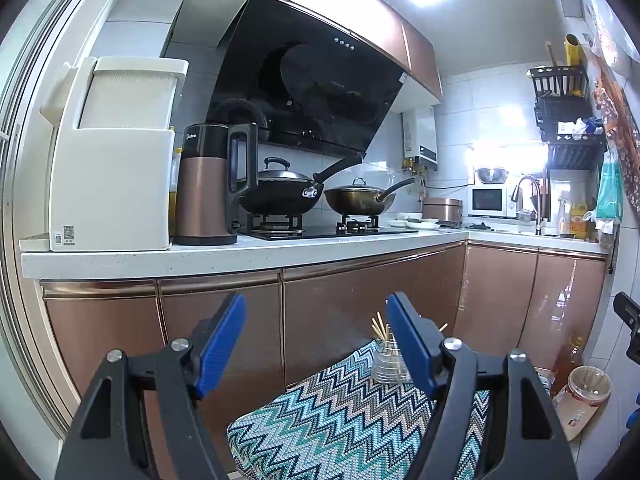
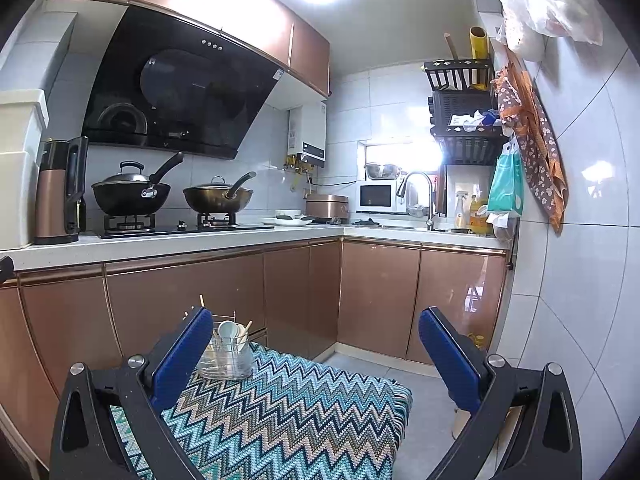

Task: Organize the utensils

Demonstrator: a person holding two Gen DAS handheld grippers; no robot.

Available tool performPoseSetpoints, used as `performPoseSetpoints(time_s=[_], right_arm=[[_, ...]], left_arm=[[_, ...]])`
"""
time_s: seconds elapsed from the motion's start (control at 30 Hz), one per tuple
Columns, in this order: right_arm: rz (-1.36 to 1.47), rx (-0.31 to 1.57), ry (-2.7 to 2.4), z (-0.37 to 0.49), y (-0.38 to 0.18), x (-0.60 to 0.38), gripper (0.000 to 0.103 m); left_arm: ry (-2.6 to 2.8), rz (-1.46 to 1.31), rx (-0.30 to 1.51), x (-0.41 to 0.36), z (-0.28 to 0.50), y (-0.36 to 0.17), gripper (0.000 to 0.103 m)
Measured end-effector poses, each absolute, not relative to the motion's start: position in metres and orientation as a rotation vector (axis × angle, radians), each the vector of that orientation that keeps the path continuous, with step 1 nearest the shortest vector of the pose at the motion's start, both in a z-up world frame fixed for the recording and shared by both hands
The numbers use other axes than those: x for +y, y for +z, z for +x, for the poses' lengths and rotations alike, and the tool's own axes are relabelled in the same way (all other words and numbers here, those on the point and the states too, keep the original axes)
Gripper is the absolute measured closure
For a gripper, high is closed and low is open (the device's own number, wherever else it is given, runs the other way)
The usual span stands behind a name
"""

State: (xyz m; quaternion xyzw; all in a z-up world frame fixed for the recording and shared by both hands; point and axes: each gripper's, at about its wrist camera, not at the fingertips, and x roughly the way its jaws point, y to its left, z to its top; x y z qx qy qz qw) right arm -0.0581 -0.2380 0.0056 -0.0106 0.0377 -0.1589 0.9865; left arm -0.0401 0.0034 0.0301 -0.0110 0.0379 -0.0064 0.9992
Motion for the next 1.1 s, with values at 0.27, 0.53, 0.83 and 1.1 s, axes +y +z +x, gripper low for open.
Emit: performPoseSetpoints(time_s=[0.27,0.53,0.83,1.1], right_arm=[[-0.024,0.083,-0.318,-0.060,0.005,-0.236,0.000],[-0.027,0.095,-0.315,-0.062,0.004,-0.238,0.000],[-0.027,0.100,-0.322,-0.062,0.001,-0.242,0.000],[-0.024,0.114,-0.333,-0.061,-0.004,-0.248,0.000]], left_arm=[[-0.011,-0.019,0.084,0.003,-0.040,0.028,0.032],[-0.016,-0.013,0.094,0.003,-0.038,0.025,0.032],[-0.020,-0.017,0.106,0.003,-0.036,0.022,0.032],[-0.034,-0.013,0.118,-0.001,-0.033,0.019,0.032]])
